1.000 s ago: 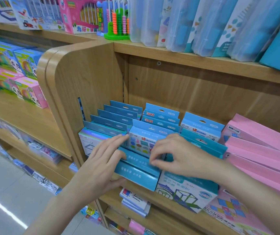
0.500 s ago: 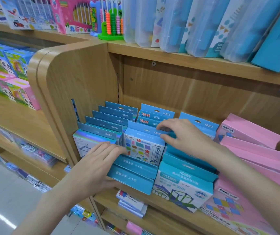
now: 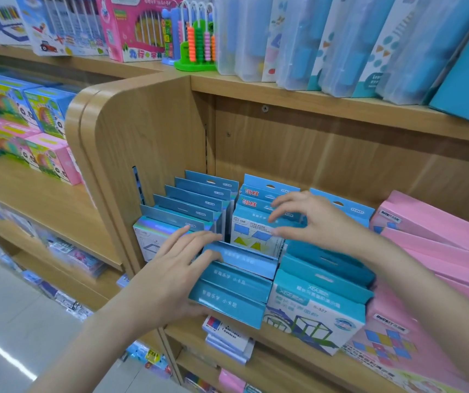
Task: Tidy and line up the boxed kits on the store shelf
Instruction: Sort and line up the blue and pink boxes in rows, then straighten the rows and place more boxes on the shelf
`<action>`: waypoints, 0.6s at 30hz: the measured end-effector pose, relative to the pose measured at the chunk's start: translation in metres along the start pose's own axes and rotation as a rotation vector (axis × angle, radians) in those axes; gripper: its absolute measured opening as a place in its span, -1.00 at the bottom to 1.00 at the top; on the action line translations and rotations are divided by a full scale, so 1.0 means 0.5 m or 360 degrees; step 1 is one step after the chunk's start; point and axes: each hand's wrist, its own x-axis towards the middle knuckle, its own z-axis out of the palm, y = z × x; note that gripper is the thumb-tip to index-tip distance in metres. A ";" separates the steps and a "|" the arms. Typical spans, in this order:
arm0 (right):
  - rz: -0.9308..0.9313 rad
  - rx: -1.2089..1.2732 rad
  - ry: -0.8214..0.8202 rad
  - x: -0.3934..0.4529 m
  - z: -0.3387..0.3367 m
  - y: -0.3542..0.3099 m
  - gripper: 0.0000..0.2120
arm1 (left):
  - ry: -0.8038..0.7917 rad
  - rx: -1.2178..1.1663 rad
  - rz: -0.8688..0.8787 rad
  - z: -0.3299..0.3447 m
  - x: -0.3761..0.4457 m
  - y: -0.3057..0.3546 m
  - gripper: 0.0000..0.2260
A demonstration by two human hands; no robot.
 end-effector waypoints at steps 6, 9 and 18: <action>0.0148 -0.0193 0.0360 -0.014 -0.065 0.026 -0.88 | 0.0036 0.0037 0.0055 -0.004 0.011 -0.005 -0.44; 0.0301 -0.0213 0.0326 -0.074 -0.089 0.051 -0.88 | 0.0082 0.0096 0.0047 0.001 0.023 -0.009 -0.38; 0.0523 -0.0110 0.0318 -0.211 -0.078 0.053 -0.86 | 0.0001 0.0436 0.0036 0.014 0.093 -0.023 -0.10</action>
